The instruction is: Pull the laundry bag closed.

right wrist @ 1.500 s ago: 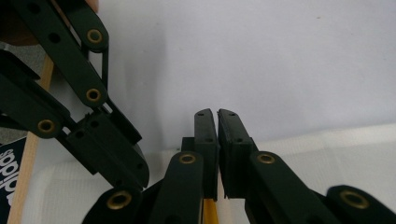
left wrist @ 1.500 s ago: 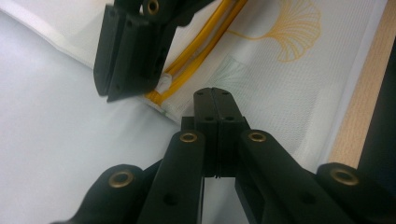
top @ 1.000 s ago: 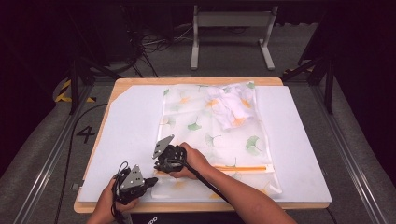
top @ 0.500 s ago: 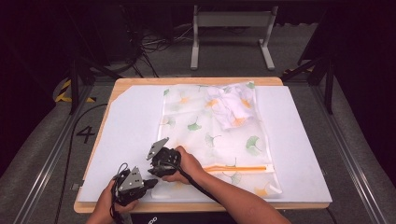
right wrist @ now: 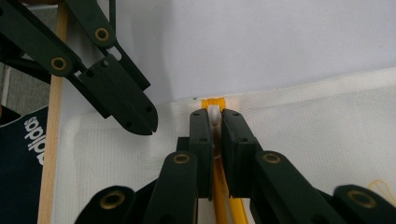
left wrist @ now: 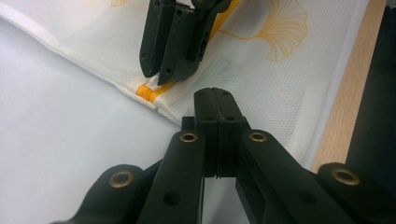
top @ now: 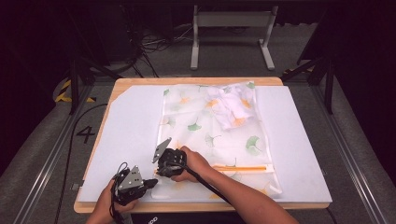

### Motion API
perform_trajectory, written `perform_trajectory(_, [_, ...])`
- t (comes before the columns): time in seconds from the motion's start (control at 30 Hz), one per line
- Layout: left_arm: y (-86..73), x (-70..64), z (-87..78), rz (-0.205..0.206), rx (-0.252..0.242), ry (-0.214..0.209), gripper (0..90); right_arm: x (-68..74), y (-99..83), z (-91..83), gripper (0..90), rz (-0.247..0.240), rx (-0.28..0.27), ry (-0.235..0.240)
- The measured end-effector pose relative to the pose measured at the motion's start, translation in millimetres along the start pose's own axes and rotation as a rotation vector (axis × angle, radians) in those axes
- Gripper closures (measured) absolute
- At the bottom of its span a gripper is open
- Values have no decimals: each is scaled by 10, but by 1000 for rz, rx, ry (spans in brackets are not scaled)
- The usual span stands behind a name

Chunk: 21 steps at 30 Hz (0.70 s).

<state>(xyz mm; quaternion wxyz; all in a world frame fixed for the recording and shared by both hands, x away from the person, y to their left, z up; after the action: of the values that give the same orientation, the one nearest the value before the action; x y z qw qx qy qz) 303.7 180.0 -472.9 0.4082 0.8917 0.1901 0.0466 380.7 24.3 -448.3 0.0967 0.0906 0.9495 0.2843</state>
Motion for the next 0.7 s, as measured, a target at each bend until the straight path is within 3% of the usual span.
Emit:
perform_trajectory(0.1, [-1, 0, 0, -2, -2, 0, 900, -3, 40, 0, 833, 0, 49, 14])
perform_trajectory(0.13, [0, 1, 0, -1, 0, 0, 900, -11, 59, 0, 827, -11, 70, 21])
perform_trajectory(0.17, [1, 1, 1, -3, 0, -1, 900, -15, 130, 12, 819, -42, 130, 33])
perform_trajectory(0.2, [0, 1, 1, -5, 0, -3, 900, -15, 130, 12, 819, -42, 130, 33])
perform_trajectory(0.33, [-2, 5, 1, -6, -3, -4, 900, 0, 258, 46, 818, -100, 235, 39])
perform_trajectory(0.53, [-9, 16, -1, -21, -10, -12, 900, -38, 291, 70, 833, -91, 266, 74])
perform_trajectory(0.7, [-8, 15, -2, -25, -14, -6, 900, -22, 288, 55, 835, -115, 263, 65])
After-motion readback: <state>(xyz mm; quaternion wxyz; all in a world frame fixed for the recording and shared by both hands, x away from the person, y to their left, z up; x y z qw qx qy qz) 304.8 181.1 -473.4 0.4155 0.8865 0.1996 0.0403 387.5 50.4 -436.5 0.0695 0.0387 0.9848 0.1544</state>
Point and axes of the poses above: each handheld gripper's, and its own axes: z roughly forward along the jaws, y roughly out of its top, x roughly to its left, the point moved 2 cm from there along z, roughly forward along the jaws, and after that the axes turned 9 degrees about -y, right-handed, at the moved point
